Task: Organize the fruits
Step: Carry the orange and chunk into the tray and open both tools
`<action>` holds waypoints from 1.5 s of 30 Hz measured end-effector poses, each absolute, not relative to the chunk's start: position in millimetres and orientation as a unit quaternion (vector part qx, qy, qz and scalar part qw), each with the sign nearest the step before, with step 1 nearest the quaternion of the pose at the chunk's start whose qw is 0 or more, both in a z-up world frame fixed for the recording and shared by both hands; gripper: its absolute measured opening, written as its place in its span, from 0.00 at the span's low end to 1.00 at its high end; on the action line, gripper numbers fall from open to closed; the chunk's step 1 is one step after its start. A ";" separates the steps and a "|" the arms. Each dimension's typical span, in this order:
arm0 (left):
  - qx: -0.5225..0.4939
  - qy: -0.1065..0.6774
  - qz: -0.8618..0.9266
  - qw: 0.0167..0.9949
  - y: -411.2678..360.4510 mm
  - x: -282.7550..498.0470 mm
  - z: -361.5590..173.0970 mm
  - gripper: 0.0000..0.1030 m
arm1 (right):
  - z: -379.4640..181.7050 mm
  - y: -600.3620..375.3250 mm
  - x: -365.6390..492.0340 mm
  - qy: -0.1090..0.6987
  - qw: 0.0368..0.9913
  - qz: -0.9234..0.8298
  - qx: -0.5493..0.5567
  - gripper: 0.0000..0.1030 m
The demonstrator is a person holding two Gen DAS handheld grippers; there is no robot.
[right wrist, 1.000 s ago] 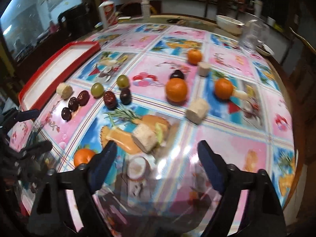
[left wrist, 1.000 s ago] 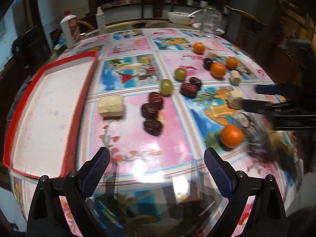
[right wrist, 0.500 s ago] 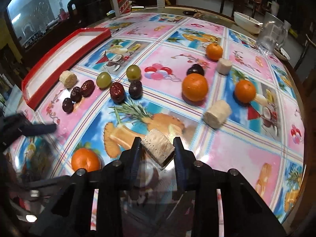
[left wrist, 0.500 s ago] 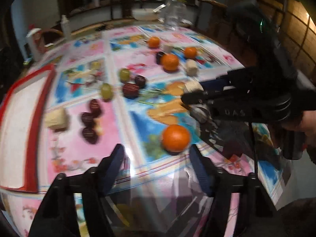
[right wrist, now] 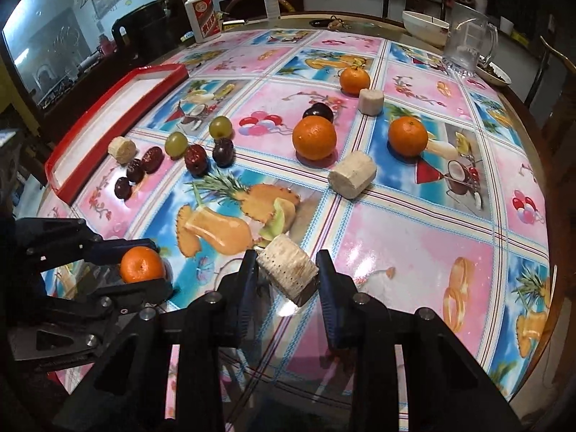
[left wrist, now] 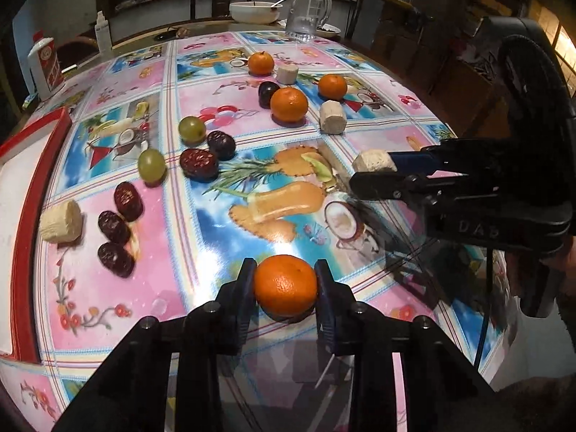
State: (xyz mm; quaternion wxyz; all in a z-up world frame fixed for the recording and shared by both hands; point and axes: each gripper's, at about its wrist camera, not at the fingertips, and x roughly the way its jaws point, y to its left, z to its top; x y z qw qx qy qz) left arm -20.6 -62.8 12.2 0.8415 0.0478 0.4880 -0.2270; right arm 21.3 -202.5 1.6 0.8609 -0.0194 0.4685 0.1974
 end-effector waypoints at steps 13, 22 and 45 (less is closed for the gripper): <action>-0.002 0.439 -0.170 0.883 18.8 -31.0 65.2 0.31 | 33.0 -120.9 30.1 0.458 0.847 0.264 -0.049 0.34; -0.033 0.433 -0.046 0.900 137.5 25.6 79.2 0.31 | 64.0 7.3 78.6 0.430 0.836 0.334 -0.068 0.34; -0.078 0.484 0.055 0.870 249.1 189.8 27.5 0.33 | 21.2 130.7 226.8 0.469 0.841 0.261 -0.065 0.44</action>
